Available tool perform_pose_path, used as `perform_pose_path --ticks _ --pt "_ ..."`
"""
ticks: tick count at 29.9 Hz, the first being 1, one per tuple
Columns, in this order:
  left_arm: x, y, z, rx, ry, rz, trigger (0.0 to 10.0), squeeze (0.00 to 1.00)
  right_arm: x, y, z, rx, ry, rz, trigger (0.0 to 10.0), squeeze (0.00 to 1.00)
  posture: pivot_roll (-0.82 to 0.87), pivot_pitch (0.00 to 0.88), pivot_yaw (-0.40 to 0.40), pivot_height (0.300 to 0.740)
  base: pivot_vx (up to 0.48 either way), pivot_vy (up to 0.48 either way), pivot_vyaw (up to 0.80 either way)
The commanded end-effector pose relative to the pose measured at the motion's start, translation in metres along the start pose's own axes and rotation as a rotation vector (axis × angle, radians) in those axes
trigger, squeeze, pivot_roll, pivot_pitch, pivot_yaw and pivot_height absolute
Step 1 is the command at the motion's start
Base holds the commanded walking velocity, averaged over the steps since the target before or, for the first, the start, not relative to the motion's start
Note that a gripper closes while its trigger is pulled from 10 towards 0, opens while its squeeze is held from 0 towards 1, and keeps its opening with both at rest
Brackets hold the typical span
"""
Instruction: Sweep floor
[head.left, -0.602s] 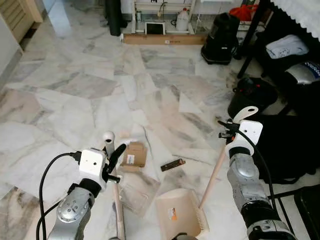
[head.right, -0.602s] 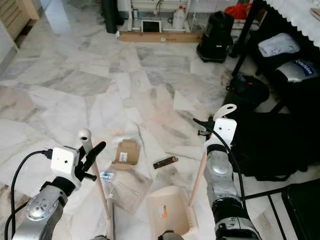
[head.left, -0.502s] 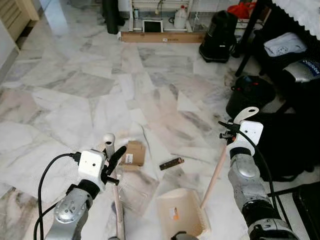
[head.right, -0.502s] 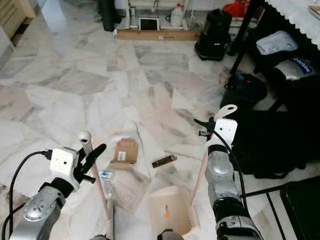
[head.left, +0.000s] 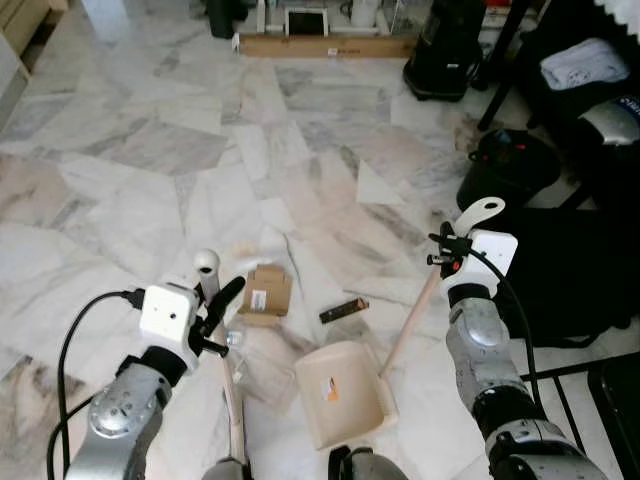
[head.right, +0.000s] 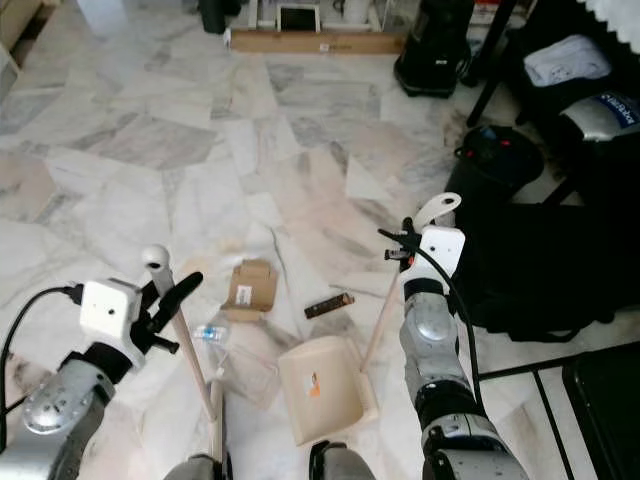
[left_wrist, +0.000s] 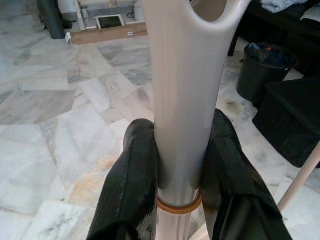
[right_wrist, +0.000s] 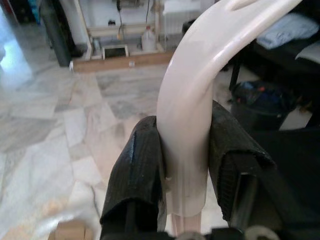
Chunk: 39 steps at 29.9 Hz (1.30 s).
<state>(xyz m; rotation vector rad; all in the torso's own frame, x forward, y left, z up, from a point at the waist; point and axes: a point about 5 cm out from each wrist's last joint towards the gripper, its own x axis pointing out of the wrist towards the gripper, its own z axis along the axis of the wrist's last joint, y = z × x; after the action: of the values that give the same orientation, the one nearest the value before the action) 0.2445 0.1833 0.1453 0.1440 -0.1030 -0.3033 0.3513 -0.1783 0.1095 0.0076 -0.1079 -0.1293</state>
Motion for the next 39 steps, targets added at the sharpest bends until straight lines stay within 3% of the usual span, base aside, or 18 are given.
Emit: perform_pose_path --ticks 1,13,17,27,32,39 --pt "-0.004 0.003 0.004 0.005 0.003 -0.005 10.0 0.00 -0.002 -0.004 -0.004 -0.009 0.014 -0.017 10.0 0.00 0.05 0.353 -0.063 0.740 0.000 0.000 0.00" --pt "-0.012 0.004 0.020 -0.002 0.002 -0.002 10.0 0.00 0.002 -0.001 0.000 -0.018 -0.033 0.003 10.0 0.00 0.09 0.408 -0.045 0.740 0.000 0.000 0.00" --pt "-0.013 0.004 0.024 -0.006 -0.002 0.004 10.0 0.00 0.009 0.004 0.017 -0.021 -0.114 0.024 10.0 0.00 0.10 0.416 -0.043 0.740 0.000 0.000 0.00" --pt "-0.012 0.006 0.029 0.000 -0.002 0.017 10.0 0.00 0.020 0.007 0.034 0.005 -0.161 0.022 10.0 0.00 0.10 0.437 -0.048 0.740 0.000 0.000 0.00" --pt "-0.012 0.006 0.032 0.003 -0.006 0.019 10.0 0.00 0.021 0.005 0.034 0.000 -0.160 0.014 10.0 0.00 0.11 0.446 -0.048 0.740 0.000 0.000 0.00" --pt "-0.015 0.011 0.041 0.019 -0.014 0.028 10.0 0.00 0.012 0.002 0.016 -0.042 -0.104 0.017 10.0 0.00 0.14 0.463 -0.040 0.740 0.000 0.000 0.00"
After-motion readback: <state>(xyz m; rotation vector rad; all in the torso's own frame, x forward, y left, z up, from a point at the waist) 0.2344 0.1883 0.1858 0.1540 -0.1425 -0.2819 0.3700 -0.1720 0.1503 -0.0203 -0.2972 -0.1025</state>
